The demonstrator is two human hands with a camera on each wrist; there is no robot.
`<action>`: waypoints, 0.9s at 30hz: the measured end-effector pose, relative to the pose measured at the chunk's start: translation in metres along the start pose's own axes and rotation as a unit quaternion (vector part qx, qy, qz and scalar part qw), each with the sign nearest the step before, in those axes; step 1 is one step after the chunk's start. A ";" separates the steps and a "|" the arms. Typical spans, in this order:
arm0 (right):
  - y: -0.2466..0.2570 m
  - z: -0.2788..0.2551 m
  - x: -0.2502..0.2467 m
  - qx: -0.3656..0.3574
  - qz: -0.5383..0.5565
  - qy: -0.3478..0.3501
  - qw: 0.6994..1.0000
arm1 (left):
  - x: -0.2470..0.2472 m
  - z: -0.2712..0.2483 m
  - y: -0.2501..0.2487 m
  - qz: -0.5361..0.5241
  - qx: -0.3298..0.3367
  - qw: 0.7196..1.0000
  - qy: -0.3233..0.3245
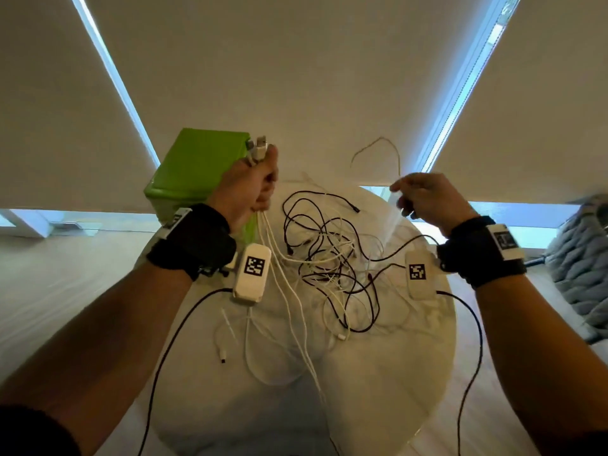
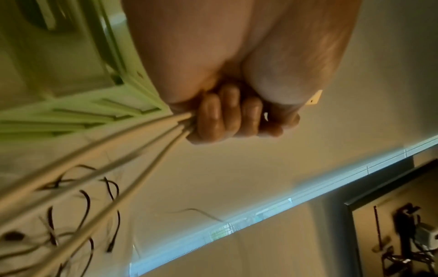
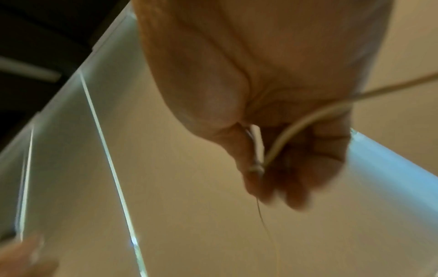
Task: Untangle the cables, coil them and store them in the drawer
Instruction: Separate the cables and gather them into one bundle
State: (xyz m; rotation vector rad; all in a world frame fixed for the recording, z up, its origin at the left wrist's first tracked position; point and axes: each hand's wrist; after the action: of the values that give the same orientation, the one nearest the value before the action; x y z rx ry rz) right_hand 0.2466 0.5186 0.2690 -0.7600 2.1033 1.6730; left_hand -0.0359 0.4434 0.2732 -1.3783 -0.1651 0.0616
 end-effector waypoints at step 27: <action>-0.206 0.044 -0.090 0.248 -0.293 -0.114 0.916 | 0.119 -0.005 -0.013 -0.157 0.018 0.984 0.086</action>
State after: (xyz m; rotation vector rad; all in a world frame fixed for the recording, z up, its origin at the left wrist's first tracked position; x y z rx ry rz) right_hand 0.4395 0.5459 0.1490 -0.8593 1.7726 0.8191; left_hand 0.0818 0.4524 0.2948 -1.3000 -0.2329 -0.3147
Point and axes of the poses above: each hand's wrist, its own z-axis towards the middle knuckle, its own x-axis out of the palm, y = z × x, and after that the axes turned 13 degrees about x, right-handed
